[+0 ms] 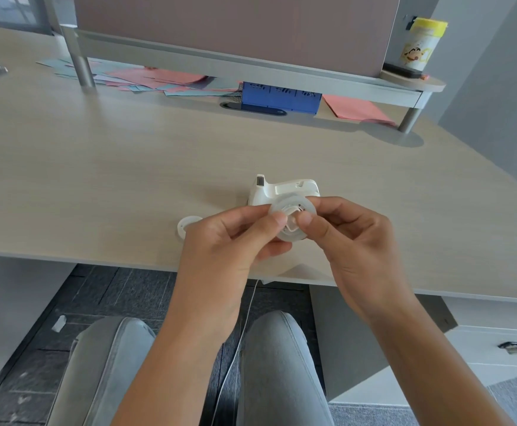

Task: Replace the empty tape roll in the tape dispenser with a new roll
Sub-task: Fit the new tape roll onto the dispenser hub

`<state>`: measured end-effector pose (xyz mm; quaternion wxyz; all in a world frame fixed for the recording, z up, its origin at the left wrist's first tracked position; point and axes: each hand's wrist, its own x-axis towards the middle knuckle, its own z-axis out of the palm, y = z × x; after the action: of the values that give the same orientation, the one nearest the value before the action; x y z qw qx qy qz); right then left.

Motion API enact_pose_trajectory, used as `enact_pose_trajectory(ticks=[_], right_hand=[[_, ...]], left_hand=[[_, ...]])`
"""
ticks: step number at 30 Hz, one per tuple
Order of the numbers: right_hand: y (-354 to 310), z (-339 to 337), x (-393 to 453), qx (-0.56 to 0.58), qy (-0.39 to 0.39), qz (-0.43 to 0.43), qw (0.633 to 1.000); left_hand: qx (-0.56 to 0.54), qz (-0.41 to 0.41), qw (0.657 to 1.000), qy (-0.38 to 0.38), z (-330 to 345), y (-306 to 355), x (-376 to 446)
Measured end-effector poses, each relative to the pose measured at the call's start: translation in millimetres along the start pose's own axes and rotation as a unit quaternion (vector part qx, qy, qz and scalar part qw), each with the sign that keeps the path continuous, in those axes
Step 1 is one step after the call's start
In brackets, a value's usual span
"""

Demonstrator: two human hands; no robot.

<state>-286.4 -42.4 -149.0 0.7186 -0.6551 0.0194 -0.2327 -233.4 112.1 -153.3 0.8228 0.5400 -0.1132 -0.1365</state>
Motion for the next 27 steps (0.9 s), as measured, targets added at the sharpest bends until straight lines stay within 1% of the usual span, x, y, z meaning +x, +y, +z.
enact_pose_trajectory(ticks=[5,15,19,27], right_hand=[[0.7,-2.8,0.9,0.028,-0.020,0.015,0.999],[2.5,-5.4,1.5,0.064,-0.051,0.048,0.995],[4.1,-6.6,2.1,0.060,-0.045,0.046,0.996],[3.8,-7.5,1.6,0.023,-0.017,0.021,0.999]], left_hand=[[-0.025,-0.013,0.999,-0.023,0.5,4.0,-1.5],[-0.042,-0.037,0.998,-0.029,0.3,1.6,-1.4],[-0.040,-0.030,0.999,-0.013,2.1,0.2,-1.9],[0.013,0.001,1.000,0.016,6.1,-2.5,-2.9]])
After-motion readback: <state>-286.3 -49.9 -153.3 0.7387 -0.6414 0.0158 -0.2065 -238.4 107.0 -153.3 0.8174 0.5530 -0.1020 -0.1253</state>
